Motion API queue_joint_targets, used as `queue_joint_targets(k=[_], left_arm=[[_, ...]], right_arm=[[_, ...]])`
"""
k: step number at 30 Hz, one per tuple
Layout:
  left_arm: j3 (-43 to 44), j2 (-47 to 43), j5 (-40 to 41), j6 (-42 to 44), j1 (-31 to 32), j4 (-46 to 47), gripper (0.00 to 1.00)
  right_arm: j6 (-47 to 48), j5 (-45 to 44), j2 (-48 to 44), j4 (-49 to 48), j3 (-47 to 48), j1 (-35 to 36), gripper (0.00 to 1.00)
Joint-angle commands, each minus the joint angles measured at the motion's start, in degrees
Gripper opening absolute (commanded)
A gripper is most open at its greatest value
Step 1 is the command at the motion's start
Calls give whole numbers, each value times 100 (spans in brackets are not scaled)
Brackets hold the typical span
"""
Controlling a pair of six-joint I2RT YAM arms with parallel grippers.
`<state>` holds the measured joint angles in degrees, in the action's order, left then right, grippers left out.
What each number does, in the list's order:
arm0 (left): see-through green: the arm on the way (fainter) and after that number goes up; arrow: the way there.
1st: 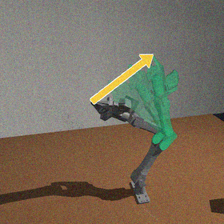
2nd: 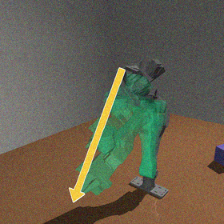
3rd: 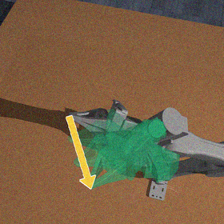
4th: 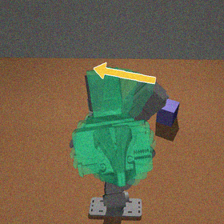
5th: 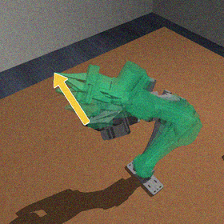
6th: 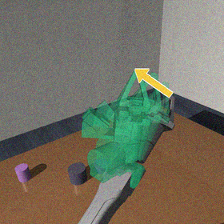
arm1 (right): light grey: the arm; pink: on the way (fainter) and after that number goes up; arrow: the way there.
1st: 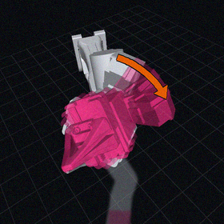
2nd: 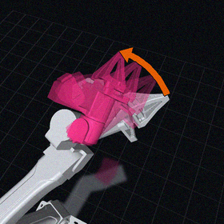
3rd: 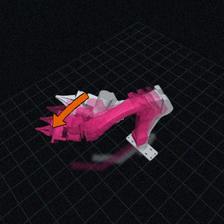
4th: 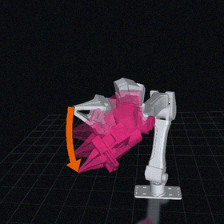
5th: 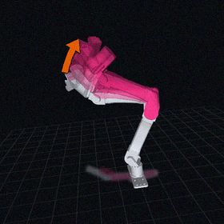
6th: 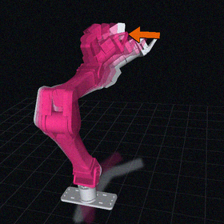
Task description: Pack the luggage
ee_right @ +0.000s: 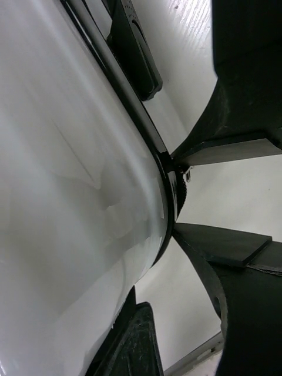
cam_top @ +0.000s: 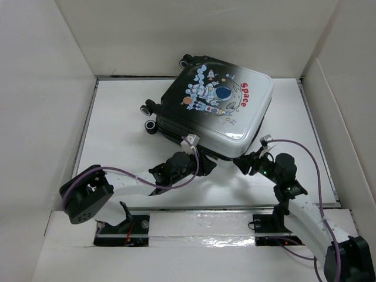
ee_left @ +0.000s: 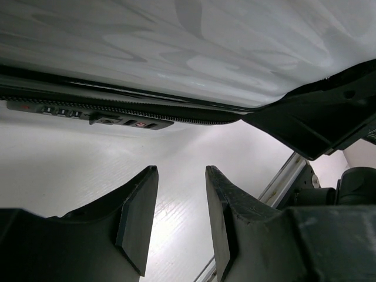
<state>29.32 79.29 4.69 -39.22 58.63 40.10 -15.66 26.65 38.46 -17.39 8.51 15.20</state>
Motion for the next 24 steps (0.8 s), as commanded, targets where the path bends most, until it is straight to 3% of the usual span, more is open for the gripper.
queue_joint_targets(k=[1, 8, 18, 24], left_arm=[[196, 78, -73, 134, -18, 297, 35], [592, 351, -179, 248, -18, 297, 35], [1066, 798, -267, 301, -124, 525, 35], [1400, 1168, -267, 310, -299, 552, 35]], right_arm=[[169, -599, 223, -563, 265, 193, 49], [-349, -1434, 128, -536, 108, 457, 43], [-526, -1891, 426, -1135, -60, 764, 0], [-561, -2584, -197, -548, -60, 1423, 0]])
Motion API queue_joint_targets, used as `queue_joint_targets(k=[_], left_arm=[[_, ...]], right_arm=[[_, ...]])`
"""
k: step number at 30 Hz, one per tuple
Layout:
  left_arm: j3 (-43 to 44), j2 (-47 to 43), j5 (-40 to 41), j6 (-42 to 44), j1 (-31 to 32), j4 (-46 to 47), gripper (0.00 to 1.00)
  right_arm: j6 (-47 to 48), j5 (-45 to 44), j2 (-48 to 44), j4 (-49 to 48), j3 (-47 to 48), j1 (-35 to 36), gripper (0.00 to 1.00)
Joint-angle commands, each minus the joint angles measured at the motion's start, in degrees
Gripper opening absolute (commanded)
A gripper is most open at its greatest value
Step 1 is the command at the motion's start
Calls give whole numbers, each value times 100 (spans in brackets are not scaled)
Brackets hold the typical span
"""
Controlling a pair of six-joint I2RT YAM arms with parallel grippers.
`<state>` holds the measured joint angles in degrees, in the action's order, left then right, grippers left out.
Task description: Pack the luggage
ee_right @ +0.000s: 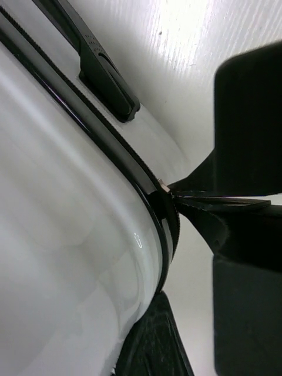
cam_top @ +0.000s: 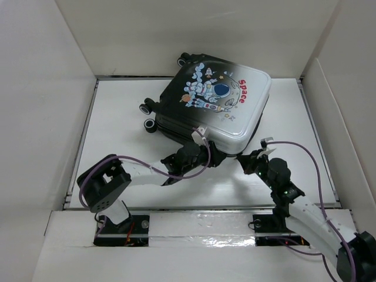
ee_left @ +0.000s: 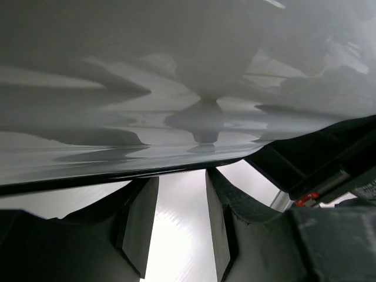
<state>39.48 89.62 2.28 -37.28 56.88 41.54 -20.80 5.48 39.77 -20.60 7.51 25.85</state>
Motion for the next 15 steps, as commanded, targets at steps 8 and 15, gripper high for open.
queue_joint_targets(k=[8, 15], left_arm=[[929, 362, -44, 212, -248, 285, 35], [1570, 854, -413, 229, -186, 40, 35]], right_arm=[[-512, -978, -1218, 1295, 23, 1844, 0], [-706, -1600, 466, 408, 881, 3285, 0]])
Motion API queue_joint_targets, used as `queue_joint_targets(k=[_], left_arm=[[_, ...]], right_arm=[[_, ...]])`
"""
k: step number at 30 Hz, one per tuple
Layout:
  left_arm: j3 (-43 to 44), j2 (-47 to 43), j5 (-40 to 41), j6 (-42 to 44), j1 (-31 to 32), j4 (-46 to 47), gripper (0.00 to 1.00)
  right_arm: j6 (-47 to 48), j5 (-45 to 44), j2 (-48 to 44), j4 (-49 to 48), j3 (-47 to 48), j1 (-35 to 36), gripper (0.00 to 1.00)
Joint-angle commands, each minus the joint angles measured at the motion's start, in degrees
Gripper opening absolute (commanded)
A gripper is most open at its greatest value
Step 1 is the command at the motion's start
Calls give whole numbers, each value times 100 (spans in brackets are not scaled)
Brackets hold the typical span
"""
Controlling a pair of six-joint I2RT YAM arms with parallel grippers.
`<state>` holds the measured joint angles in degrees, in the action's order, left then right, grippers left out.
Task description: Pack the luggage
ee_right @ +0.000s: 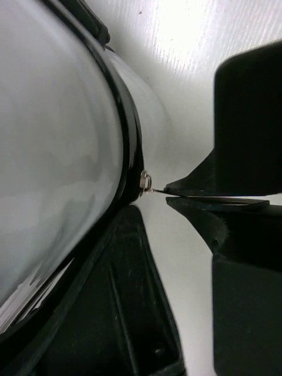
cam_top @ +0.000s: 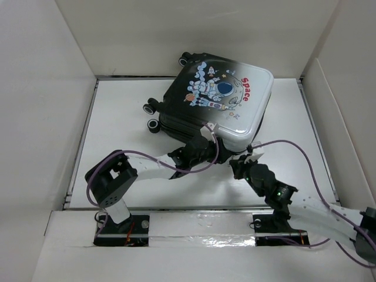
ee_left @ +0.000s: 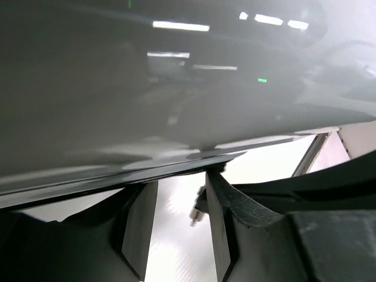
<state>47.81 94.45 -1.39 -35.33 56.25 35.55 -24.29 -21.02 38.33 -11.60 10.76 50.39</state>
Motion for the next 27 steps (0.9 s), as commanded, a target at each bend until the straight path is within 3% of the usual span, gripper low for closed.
queue_joint_targets(k=[1, 4, 7, 8, 10, 13, 16, 19, 23, 27], left_arm=[[764, 389, -81, 44, -123, 603, 35], [712, 337, -125, 88, -123, 392, 39], [151, -92, -90, 70, -368, 286, 61], [-51, -277, -64, 62, -473, 268, 78], [-736, -944, -124, -35, -965, 224, 85], [-1430, -2025, -283, -202, -1675, 199, 87], [-1485, -2887, 354, -254, -2090, -477, 87], [-1573, -3415, 491, -851, -2959, -576, 89], [-1477, -3426, 350, -1598, -4146, -242, 92], [-670, -2401, -70, -1802, -4894, -555, 95]], right_arm=[[-331, 925, 850, -571, 689, 1084, 0], [-365, 398, 1709, -695, 1189, 1280, 0], [-471, 81, 2055, -1133, 1192, 1280, 0], [-523, 54, 2108, -1248, 1113, 1280, 0], [-559, 10, 2074, -1257, 1016, 1228, 0], [-559, 167, 1960, -1292, 840, 1070, 0], [-533, 273, 1907, -1310, 769, 1017, 0], [-489, 343, 1872, -1249, 769, 964, 0], [-436, 466, 1687, -1187, 690, 911, 0], [-383, 616, 1538, -1143, 594, 797, 0]])
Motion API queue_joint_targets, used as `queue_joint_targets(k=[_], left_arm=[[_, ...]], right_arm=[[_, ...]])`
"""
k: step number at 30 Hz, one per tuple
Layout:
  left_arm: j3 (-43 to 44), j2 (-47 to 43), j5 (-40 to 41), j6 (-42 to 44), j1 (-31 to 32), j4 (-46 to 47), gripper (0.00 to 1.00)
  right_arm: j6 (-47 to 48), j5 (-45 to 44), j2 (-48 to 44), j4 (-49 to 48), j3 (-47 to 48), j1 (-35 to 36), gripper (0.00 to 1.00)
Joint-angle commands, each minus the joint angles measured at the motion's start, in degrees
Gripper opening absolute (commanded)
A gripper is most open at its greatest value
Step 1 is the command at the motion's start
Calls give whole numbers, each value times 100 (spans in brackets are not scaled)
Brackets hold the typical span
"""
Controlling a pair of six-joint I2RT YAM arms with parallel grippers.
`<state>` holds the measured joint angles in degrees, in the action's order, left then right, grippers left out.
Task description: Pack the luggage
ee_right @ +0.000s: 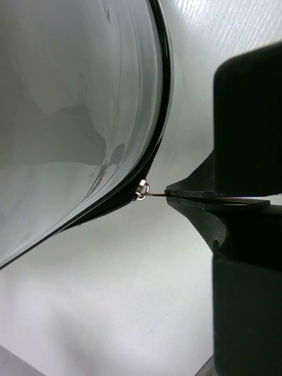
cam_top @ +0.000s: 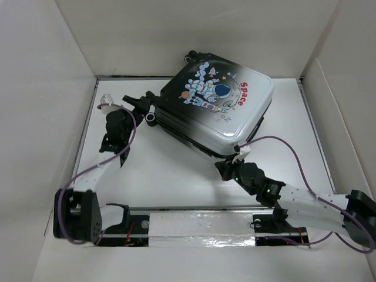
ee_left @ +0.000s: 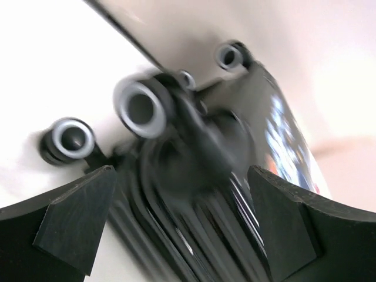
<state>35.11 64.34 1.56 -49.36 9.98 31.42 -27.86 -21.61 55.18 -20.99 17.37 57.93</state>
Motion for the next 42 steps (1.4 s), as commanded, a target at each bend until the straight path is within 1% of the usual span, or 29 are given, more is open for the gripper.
queue_joint_targets(k=[1, 2, 3, 4, 7, 11, 16, 19, 22, 23, 25, 26, 28, 29, 30, 31, 33, 35, 36, 37, 38, 40, 41, 42], left_arm=[[1072, 841, -602, -381, -268, -249, 95], [1277, 1053, -692, -294, -347, -320, 97], [1514, 1446, -727, -258, -347, -573, 98], [1916, 1624, -841, -223, -347, -680, 99], [2358, 2117, -1140, -196, -347, -681, 99], [2667, 2601, -1237, -319, -400, -681, 99], [2764, 3101, -1641, -687, -400, -286, 97], [2781, 3278, -1756, -873, -400, 4, 89], [2843, 3410, -1765, -1048, -400, 189, 74], [2843, 3436, -1765, -1136, -400, 259, 62], [2834, 3506, -1756, -1224, -400, 443, 54], [2834, 3542, -1799, -1268, -400, 505, 40], [2800, 3621, -1896, -1339, -400, 707, 27], [2738, 3621, -1914, -1365, -400, 829, 9], [2633, 3551, -1914, -1400, -400, 1135, 0], [2328, 3490, -1853, -1409, -400, 1312, 0], [1992, 3332, -1800, -1392, -400, 1803, 0], [1491, 3033, -1765, -1287, -400, 2077, 0], [1290, 2919, -1747, -1243, -313, 2401, 0], [896, 2657, -1686, -1121, -147, 2639, 0], [735, 2515, -1625, -1024, -145, 2641, 0], [323, 2076, -1397, -778, 336, 2668, 0], [199, 1926, -1282, -515, 556, 2659, 0], [6, 1655, -1168, -365, 993, 2589, 0]], right_arm=[[-27, 710, -191, -203, -84, 43, 0], [-18, 728, -261, -203, -119, 43, 0], [-1, 745, -297, -203, -128, 43, 0], [8, 780, -332, -186, -137, 43, 0], [52, 851, -420, -168, -163, 43, 0], [70, 913, -403, -186, -181, -10, 0], [26, 956, -411, -186, -190, -10, 0], [0, 965, -420, -160, -198, -10, 0], [-36, 956, -429, -107, -207, -10, 0], [-44, 948, -446, -98, -216, -10, 0], [-71, 948, -464, -98, -234, -10, 0], [-71, 939, -481, -98, -225, -10, 0], [-80, 921, -499, -98, -251, -10, 0], [-71, 913, -508, -98, -242, -10, 0], [-62, 904, -534, -89, -234, -10, 0], [-53, 904, -543, -72, -216, -10, 0], [-1, 930, -596, -28, -190, -10, 0], [52, 948, -675, 68, -120, -63, 0], [113, 956, -675, 95, -102, -63, 0], [166, 974, -632, 104, -41, -63, 0], [167, 974, -579, 78, -40, -63, 0], [254, 1175, -377, -36, 82, -63, 0], [263, 1228, -80, -158, 213, -63, 0], [298, 1351, 88, -186, 310, -63, 0]])
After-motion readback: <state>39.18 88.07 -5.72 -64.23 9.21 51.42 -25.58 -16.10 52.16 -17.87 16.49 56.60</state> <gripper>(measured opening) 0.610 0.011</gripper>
